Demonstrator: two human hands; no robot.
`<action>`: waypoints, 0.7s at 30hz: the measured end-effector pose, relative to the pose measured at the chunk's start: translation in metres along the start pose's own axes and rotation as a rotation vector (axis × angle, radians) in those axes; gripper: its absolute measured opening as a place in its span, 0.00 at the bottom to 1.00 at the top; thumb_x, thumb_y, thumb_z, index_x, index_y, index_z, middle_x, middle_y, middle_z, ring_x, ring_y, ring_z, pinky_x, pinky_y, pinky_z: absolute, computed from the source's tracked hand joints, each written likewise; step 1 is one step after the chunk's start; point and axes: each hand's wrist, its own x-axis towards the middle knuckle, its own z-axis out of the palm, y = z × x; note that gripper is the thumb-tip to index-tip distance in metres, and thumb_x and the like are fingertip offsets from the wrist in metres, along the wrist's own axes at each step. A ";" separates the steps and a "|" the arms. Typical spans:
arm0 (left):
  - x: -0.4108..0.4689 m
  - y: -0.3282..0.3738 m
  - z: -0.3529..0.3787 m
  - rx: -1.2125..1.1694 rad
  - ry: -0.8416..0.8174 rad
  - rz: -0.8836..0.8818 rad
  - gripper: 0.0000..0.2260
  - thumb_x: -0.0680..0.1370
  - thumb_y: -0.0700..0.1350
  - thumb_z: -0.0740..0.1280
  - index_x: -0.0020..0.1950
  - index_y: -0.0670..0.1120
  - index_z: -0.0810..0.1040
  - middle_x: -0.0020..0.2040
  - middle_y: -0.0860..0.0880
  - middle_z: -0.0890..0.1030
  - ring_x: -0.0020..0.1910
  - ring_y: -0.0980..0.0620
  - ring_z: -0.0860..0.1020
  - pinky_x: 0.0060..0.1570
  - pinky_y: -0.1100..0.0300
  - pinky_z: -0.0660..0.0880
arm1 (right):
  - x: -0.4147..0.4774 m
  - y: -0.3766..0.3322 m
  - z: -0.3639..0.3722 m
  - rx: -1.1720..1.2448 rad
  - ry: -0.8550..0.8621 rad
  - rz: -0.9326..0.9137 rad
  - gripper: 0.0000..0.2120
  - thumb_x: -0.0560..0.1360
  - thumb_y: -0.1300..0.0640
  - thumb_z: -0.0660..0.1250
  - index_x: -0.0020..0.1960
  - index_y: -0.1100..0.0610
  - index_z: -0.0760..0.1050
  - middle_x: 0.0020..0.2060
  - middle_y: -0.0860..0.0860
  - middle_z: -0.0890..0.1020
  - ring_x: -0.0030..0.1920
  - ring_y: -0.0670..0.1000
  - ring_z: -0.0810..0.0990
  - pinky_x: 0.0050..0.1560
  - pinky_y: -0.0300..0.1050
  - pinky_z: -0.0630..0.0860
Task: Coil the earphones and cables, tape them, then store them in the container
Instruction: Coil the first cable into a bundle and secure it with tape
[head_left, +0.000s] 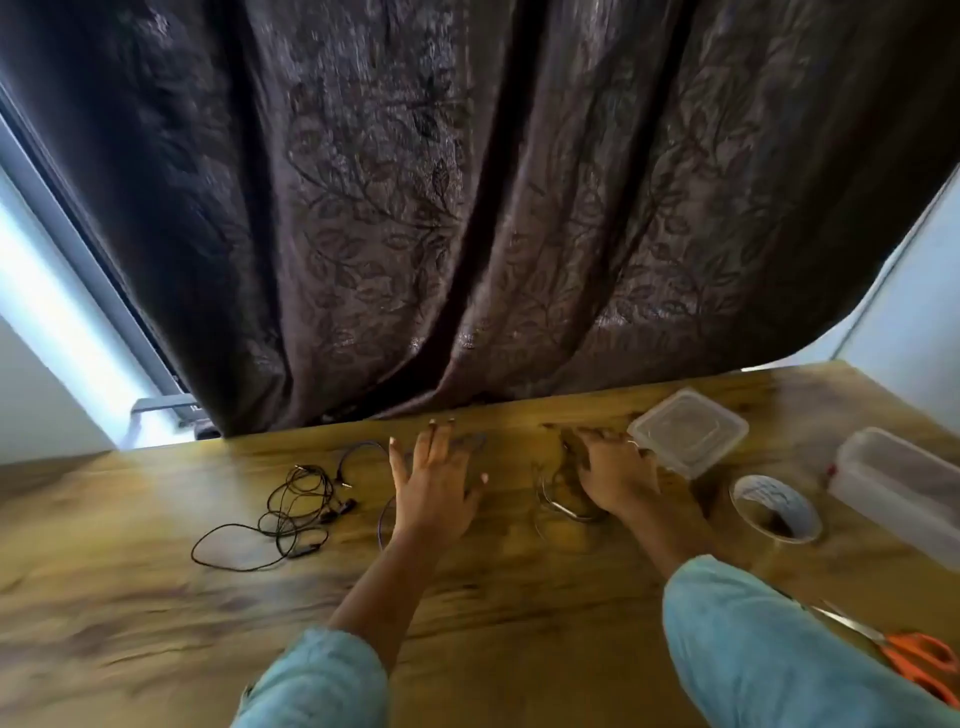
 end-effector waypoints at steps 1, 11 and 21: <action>-0.001 0.000 0.001 0.002 -0.013 -0.015 0.23 0.79 0.57 0.57 0.73 0.54 0.62 0.76 0.49 0.56 0.76 0.49 0.51 0.71 0.37 0.40 | -0.003 0.000 0.001 -0.007 -0.024 0.031 0.22 0.79 0.49 0.58 0.72 0.49 0.63 0.69 0.53 0.71 0.67 0.58 0.70 0.65 0.58 0.66; 0.008 0.014 0.013 -0.139 0.026 -0.043 0.18 0.78 0.54 0.61 0.68 0.55 0.69 0.73 0.52 0.58 0.74 0.50 0.52 0.71 0.38 0.40 | 0.003 0.003 0.018 -0.042 0.076 0.077 0.13 0.79 0.52 0.58 0.62 0.48 0.74 0.58 0.51 0.78 0.60 0.55 0.75 0.62 0.53 0.68; 0.010 0.035 0.013 -0.320 0.022 -0.080 0.16 0.78 0.49 0.62 0.66 0.54 0.72 0.70 0.52 0.62 0.72 0.50 0.58 0.72 0.37 0.42 | 0.003 0.008 0.012 0.196 0.203 0.045 0.07 0.79 0.53 0.59 0.53 0.48 0.74 0.49 0.49 0.81 0.54 0.54 0.78 0.61 0.55 0.68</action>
